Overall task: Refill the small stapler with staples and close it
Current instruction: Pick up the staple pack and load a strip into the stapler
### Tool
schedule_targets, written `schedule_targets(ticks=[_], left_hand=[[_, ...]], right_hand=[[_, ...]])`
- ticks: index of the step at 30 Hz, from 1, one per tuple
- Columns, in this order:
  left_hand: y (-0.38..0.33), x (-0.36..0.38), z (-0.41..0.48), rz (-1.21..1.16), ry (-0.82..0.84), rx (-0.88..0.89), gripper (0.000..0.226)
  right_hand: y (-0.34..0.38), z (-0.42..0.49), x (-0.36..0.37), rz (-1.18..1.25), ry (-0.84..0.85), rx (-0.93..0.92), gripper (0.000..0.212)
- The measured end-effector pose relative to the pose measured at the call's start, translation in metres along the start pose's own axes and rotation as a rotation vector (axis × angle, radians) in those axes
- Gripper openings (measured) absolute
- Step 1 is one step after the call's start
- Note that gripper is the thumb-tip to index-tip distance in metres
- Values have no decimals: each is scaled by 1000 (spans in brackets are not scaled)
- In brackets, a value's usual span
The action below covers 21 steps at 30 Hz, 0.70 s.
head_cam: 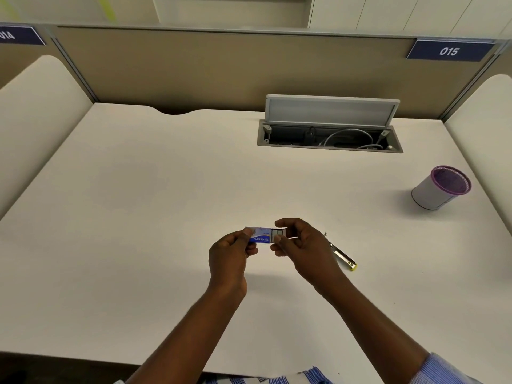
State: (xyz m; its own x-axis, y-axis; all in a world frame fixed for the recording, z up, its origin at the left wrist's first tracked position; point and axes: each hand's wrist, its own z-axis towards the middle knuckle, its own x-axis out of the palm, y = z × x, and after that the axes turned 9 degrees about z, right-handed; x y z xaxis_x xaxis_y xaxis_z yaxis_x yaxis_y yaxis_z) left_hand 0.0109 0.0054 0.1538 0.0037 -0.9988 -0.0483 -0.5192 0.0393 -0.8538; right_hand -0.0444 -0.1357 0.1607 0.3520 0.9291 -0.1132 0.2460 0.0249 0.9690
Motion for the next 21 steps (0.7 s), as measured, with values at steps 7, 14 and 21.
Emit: schedule_targets(ticks=[7,14,21], left_hand=[[0,-4,3,-66,4,-48,13],[2,-7,2,-65,-8,-18,14],[3,-10,0,-31,-3,-4,13]], right_hand=[[5,-1,-5,22,-28,-29,14],[3,-2,-6,-520,-57,-335,8],[9,-9,-8,-770,-59,-550,7]])
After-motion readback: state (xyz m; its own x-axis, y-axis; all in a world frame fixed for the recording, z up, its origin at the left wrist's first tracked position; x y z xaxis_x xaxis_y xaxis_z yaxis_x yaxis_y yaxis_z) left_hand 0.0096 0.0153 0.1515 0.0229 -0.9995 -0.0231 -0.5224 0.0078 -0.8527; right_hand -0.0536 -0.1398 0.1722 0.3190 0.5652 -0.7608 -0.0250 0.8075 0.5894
